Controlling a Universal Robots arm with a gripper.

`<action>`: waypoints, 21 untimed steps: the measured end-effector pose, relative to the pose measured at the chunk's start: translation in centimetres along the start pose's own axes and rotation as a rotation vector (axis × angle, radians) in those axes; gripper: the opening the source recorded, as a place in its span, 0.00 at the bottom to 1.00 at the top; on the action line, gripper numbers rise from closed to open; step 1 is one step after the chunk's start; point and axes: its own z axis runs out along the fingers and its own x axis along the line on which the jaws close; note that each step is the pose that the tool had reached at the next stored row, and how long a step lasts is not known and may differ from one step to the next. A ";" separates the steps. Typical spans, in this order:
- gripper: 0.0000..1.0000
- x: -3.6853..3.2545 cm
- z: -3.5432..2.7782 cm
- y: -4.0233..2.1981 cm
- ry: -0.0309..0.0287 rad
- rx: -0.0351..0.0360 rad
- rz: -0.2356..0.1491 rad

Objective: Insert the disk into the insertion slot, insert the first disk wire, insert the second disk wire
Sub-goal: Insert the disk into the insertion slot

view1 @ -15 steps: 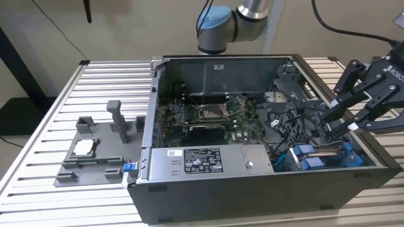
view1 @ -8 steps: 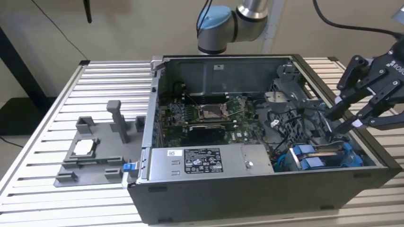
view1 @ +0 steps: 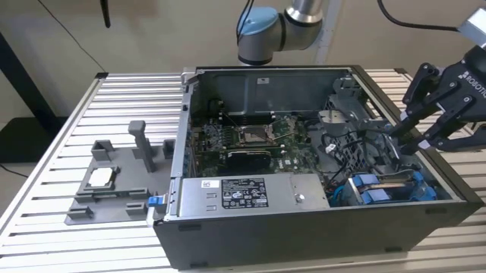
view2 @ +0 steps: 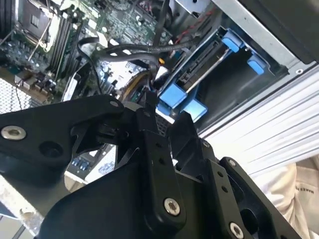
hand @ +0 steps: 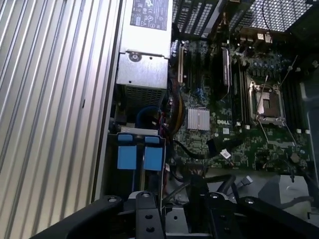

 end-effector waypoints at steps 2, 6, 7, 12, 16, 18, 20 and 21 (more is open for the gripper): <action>0.39 -0.08 0.11 0.26 -0.0132 0.0267 -0.009; 0.39 -0.26 0.29 0.73 -0.0428 0.0786 -0.027; 0.39 -0.29 0.34 0.84 -0.0488 0.0960 -0.032; 0.39 -0.35 0.48 1.27 -0.0602 0.1838 -0.053; 0.39 -0.37 0.63 1.68 -0.0542 0.2560 -0.065; 0.39 -0.40 0.80 2.24 -0.0518 0.2777 -0.069; 0.39 -0.43 0.99 2.95 -0.0511 0.2859 -0.071; 0.39 -0.45 1.06 3.22 -0.0501 0.2953 -0.072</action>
